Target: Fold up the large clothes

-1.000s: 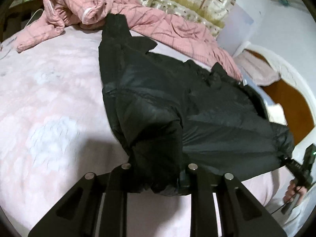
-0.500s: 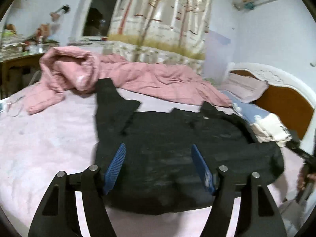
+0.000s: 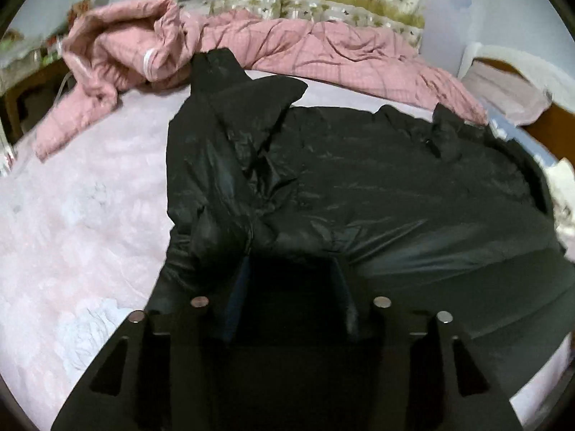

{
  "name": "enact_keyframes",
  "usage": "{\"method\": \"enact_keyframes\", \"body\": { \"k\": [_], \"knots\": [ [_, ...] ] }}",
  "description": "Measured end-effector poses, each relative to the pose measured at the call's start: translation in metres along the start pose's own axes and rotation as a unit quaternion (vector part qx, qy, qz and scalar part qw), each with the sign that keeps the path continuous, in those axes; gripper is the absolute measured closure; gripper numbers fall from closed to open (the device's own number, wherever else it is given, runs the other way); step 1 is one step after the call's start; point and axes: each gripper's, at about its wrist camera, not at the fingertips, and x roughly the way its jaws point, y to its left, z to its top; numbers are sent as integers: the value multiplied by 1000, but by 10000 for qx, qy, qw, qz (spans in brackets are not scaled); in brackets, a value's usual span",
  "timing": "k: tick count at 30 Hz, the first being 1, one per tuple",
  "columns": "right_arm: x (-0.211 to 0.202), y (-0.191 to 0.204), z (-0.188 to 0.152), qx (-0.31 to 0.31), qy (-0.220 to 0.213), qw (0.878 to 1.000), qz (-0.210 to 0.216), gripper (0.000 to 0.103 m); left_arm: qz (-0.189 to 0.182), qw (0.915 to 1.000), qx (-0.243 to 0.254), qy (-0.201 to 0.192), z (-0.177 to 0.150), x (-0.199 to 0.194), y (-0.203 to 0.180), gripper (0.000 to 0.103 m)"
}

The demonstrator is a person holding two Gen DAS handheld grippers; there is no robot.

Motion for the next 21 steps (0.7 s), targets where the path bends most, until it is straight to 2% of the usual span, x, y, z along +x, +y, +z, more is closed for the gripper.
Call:
{"method": "enact_keyframes", "body": {
  "k": [5, 8, 10, 11, 12, 14, 16, 17, 19, 21],
  "knots": [
    [-1, 7, -6, -107, -110, 9996, -241, 72, 69, 9998, 38, -160, -6, -7, -3, 54],
    [-18, 18, -13, -338, -364, 9971, -572, 71, 62, 9984, 61, -559, -6, -28, -3, 49],
    [-35, 27, -17, -445, -647, 9953, -560, 57, -65, 9947, 209, -1009, -10, -51, -10, 41],
    [-46, 33, -21, -486, -859, 9940, -466, 38, -117, 9921, 296, -1215, -11, -61, -14, 34],
    [-54, 39, -22, -520, -1045, 9924, -387, 23, -172, 9893, 334, -1408, -13, -71, -19, 32],
    [-70, 52, -27, -627, -1415, 9876, -242, 15, -562, 9841, 92, -1683, -14, -87, -22, 19],
    [-77, 66, -28, -765, -1593, 9842, -88, 12, -944, 9805, -105, -1718, -15, -91, -26, 15],
    [-77, 71, -30, -797, -1625, 9834, -73, 3, -996, 9807, -74, -1678, -15, -91, -31, 13],
    [-71, 77, -35, -805, -1630, 9832, -136, 0, -841, 9842, 152, -1551, -16, -83, -43, 10],
    [-58, 81, -38, -857, -1392, 9864, -185, 0, -635, 9872, 395, -1412, -20, -72, -53, 8]
  ]
}}
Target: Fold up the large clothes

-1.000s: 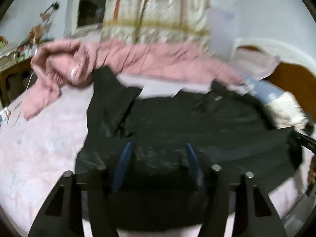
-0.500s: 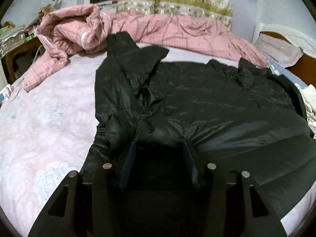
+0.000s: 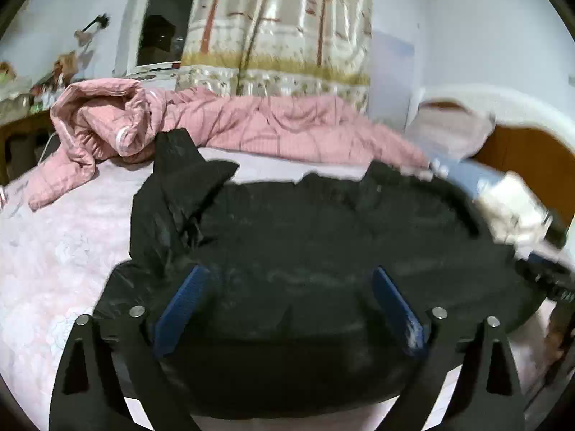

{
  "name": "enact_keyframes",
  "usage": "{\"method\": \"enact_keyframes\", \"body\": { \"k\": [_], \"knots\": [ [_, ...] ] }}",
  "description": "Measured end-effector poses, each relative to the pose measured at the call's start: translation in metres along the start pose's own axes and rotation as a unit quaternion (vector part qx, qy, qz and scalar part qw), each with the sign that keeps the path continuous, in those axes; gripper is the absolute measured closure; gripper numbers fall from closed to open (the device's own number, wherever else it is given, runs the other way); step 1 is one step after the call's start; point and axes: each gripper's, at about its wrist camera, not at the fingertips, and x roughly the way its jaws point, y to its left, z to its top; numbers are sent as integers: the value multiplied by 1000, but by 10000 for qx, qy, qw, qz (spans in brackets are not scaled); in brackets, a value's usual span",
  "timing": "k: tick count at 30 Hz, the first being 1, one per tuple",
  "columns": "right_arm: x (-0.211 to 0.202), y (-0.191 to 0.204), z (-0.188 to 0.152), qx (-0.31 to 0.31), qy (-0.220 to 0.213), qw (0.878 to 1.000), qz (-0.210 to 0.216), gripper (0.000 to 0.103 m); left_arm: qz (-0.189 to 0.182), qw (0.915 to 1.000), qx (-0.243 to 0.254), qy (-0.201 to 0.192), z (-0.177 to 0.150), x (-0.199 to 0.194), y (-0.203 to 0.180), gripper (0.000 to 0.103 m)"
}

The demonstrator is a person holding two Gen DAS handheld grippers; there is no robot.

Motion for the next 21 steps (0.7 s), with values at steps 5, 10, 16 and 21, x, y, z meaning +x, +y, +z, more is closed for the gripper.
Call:
{"method": "enact_keyframes", "body": {
  "k": [5, 10, 16, 21],
  "knots": [
    [22, -1, -15, 71, 337, 9993, -164, 0, 137, 9989, 299, 327, -17, 28, -13, 7],
    [34, 0, -19, -31, 632, 9978, -209, 0, 353, 9967, 447, 575, -22, 39, -19, 0],
    [43, 5, -24, -222, 825, 9957, -366, 0, 521, 9921, 659, 936, -26, 54, -25, 0],
    [49, 8, -23, -392, 1026, 9928, -470, 0, 636, 9899, 770, 1004, -29, 55, -30, 0]
  ]
}}
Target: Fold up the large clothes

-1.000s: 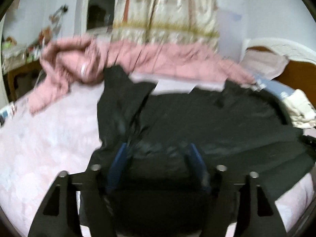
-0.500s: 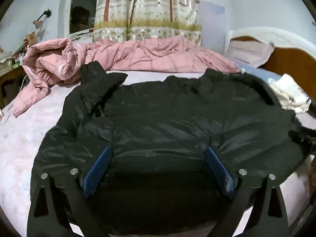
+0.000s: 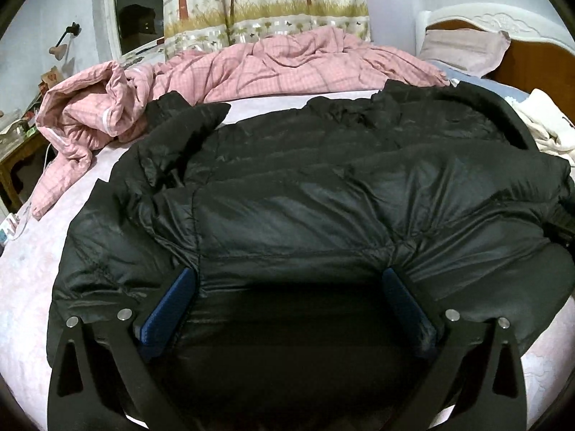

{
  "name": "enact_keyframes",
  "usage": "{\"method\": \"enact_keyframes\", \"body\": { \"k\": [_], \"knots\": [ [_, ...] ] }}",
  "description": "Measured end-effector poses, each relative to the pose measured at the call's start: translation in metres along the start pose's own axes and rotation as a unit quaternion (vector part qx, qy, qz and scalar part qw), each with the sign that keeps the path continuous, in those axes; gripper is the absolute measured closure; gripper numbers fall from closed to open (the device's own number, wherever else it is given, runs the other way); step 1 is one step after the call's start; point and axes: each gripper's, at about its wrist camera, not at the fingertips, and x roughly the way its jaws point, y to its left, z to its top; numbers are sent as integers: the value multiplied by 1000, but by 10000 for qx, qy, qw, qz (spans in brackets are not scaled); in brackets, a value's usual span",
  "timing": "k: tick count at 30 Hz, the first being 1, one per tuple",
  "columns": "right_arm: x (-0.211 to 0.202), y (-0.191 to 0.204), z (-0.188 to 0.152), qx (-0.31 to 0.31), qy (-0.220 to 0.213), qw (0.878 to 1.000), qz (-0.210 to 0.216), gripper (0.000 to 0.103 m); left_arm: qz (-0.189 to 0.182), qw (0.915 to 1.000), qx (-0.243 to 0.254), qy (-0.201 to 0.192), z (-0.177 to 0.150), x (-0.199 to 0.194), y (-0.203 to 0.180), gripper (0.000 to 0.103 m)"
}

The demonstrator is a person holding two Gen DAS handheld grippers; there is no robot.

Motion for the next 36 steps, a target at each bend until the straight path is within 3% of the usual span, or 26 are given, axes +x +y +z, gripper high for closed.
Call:
{"method": "enact_keyframes", "body": {
  "k": [8, 12, 16, 20, 26, 31, 36],
  "knots": [
    [-14, -5, 5, 120, -323, 9994, 59, 0, -282, 9990, -88, -341, 2, -15, 5, 0],
    [-42, -9, 11, 143, -882, 9960, -30, 0, -373, 9959, -95, -815, 4, -37, 3, 0],
    [-50, -14, 12, 230, -965, 9951, 13, 0, -625, 9918, -1, -1116, 5, -61, -6, 0],
    [-47, -17, 10, 199, -862, 9961, -38, 0, -429, 9952, 49, -882, 2, -47, -13, 0],
    [-57, -31, 12, 316, -1025, 9941, -175, 0, -246, 9958, -433, -771, 6, -45, 10, 0],
    [-63, -59, 14, 542, -1025, 9923, -429, 0, 312, 9929, -702, -908, 14, -58, 51, 0],
    [-68, -94, 9, 1261, -996, 9855, -539, 0, 259, 9874, -1302, -860, 11, -62, 101, 0]
  ]
}}
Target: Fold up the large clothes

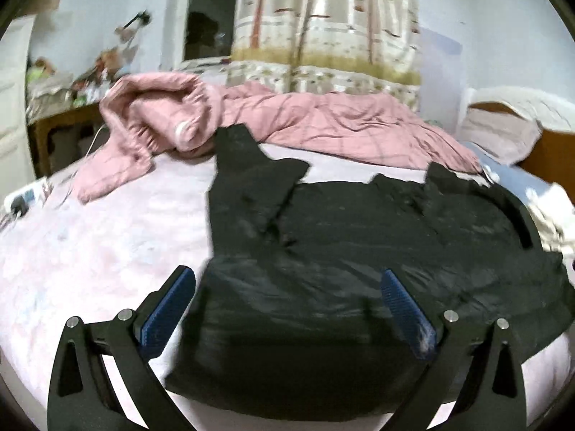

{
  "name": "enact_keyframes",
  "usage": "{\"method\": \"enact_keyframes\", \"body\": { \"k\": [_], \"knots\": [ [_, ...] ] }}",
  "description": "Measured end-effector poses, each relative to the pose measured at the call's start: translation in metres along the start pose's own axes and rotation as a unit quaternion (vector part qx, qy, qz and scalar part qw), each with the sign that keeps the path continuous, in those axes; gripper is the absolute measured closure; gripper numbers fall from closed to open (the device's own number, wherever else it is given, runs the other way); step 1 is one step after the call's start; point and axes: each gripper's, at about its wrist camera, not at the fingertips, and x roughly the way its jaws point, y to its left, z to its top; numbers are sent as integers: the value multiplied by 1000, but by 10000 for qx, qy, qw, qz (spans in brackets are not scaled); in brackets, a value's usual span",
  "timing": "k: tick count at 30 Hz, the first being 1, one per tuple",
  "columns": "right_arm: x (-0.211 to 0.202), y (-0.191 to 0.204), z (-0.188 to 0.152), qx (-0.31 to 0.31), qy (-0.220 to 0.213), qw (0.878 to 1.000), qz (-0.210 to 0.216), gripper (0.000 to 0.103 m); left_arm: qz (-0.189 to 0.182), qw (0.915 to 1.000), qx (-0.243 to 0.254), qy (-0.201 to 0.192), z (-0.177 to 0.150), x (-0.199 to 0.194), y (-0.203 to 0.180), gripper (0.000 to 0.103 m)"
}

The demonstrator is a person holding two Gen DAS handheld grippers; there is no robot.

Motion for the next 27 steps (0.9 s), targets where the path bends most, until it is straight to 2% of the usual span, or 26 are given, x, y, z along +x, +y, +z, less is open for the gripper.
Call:
{"method": "enact_keyframes", "body": {
  "k": [2, 4, 7, 10, 12, 14, 15, 16, 17, 18, 19, 20, 21, 22, 25, 27],
  "knots": [
    [3, -6, 1, 95, 129, 9998, 98, 0, 0, 9997, -154, 202, 0, 6, 14, 0],
    [14, -9, -1, 122, 407, 9988, 230, 0, -85, 9978, -191, 637, -2, 20, 20, 0],
    [37, -11, -8, 317, 1025, 9927, 543, 0, -55, 9918, -141, 1270, -13, 39, 19, 0],
    [56, -3, -21, 440, 1582, 9834, 775, 0, -200, 9864, -147, 1626, -21, 50, 14, 0],
    [57, 5, -23, 250, 1547, 9842, 820, 0, -473, 9793, -471, 1913, -26, 60, 21, 0],
    [60, 8, -25, 194, 1585, 9830, 909, 0, -696, 9741, -804, 1995, -30, 63, 30, 2],
    [62, 6, -26, 285, 1606, 9818, 973, 4, -753, 9743, -770, 1978, -29, 62, 29, 7],
    [63, 5, -27, 348, 1604, 9810, 1032, 9, -853, 9743, -746, 1948, -29, 61, 28, 26],
    [63, 5, -27, 380, 1610, 9798, 1121, 29, -986, 9733, -791, 1915, -29, 58, 27, 49],
    [62, 6, -26, 380, 1595, 9787, 1232, 53, -1207, 9707, -863, 1889, -29, 55, 26, 61],
    [60, 6, -26, 393, 1561, 9779, 1333, 64, -1331, 9696, -880, 1855, -28, 52, 24, 72],
    [55, 4, -25, 439, 1505, 9769, 1452, 77, -1301, 9719, -830, 1776, -28, 46, 22, 76],
    [48, 3, -24, 465, 1405, 9783, 1451, 81, -1244, 9749, -755, 1684, -28, 39, 18, 78],
    [41, 4, -23, 398, 1333, 9810, 1349, 82, -1217, 9769, -701, 1612, -29, 32, 16, 79],
    [17, 16, -25, -31, 1151, 9911, 675, 83, -1213, 9782, -566, 1589, -35, 12, 10, 79],
    [2, 20, -32, -205, 1088, 9927, 487, 83, -1119, 9795, -500, 1599, -40, 2, 8, 78]
  ]
}}
